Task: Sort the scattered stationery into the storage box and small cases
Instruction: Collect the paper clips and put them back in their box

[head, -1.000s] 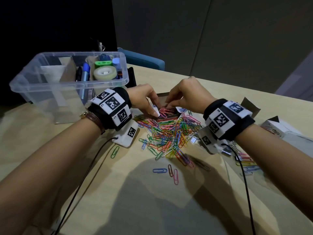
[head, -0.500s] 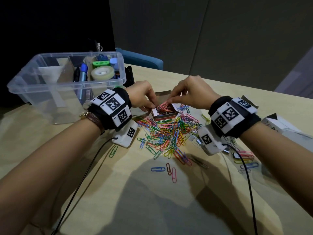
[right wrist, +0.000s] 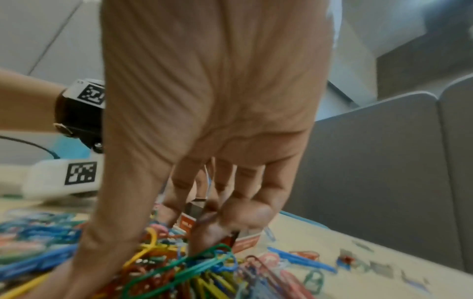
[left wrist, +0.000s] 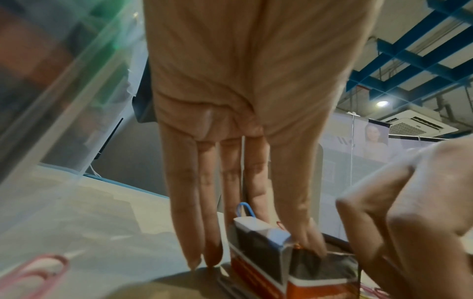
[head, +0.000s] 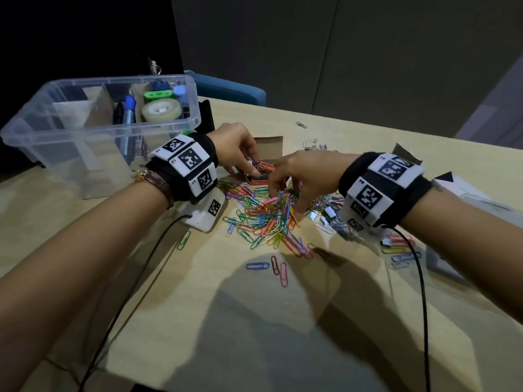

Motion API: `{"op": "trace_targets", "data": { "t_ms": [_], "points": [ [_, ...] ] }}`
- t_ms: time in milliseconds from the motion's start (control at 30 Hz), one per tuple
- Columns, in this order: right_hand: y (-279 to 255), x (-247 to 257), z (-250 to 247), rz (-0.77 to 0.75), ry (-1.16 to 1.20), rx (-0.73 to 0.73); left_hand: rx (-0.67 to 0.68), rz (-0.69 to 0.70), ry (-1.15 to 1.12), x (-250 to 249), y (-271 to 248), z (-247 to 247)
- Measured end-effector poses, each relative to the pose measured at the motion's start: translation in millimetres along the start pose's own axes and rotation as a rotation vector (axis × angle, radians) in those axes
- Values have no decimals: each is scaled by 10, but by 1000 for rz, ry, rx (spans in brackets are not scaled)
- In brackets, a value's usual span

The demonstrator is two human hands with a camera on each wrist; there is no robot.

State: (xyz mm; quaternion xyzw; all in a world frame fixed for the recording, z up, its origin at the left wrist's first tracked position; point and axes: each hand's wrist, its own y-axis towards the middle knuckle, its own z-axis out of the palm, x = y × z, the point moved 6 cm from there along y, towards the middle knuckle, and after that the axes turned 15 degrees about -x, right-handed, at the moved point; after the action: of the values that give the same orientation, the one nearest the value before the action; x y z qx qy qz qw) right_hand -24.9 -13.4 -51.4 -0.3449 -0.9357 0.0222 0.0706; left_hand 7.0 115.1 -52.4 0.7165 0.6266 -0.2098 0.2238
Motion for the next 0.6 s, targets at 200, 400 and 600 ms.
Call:
{"op": "trace_targets", "data": {
  "t_ms": [200, 400, 600],
  "points": [
    [-74, -100, -115, 42, 23, -82, 8, -15, -29, 25, -17, -1],
    [-199, -318, -525, 151, 282, -229, 19, -11, -53, 52, -15, -11],
    [-23, -369, -461, 292, 344, -409, 16, -10, -48, 59, -5, -7]
  ]
}}
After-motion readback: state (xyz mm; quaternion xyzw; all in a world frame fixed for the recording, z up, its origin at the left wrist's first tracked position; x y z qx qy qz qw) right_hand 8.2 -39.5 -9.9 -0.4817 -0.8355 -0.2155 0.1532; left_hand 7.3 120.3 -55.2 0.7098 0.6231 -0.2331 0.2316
